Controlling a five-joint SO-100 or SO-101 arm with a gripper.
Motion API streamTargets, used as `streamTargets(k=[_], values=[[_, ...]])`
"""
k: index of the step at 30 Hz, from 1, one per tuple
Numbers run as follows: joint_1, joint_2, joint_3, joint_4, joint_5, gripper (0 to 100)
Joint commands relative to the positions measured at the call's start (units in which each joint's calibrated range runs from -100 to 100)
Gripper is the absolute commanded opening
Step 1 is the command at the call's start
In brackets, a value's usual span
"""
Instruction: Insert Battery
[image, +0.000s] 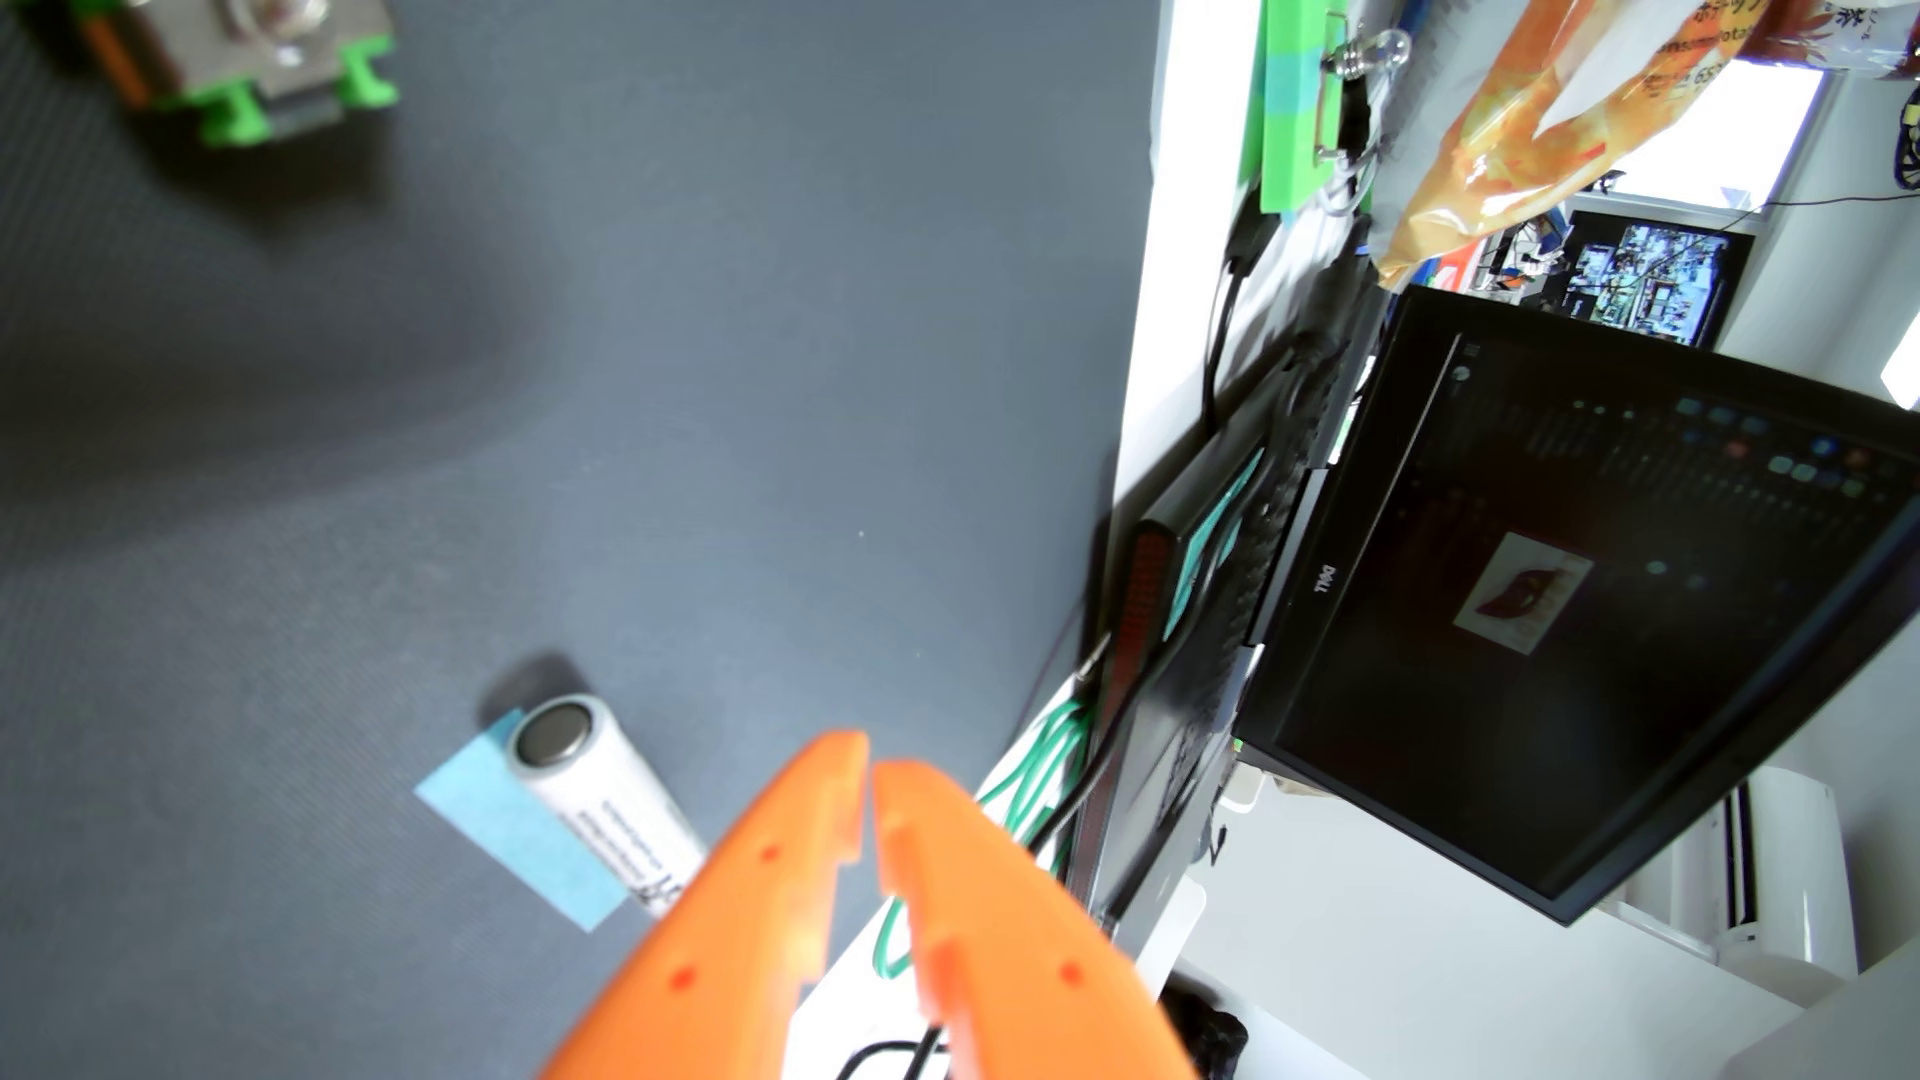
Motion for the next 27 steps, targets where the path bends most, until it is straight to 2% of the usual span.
streamTargets(k=[1, 27], values=[[0.1, -0.3, -0.6, 0.1, 0.1, 2], [-0.1, -0.3, -3.8, 0.9, 0.0, 1]])
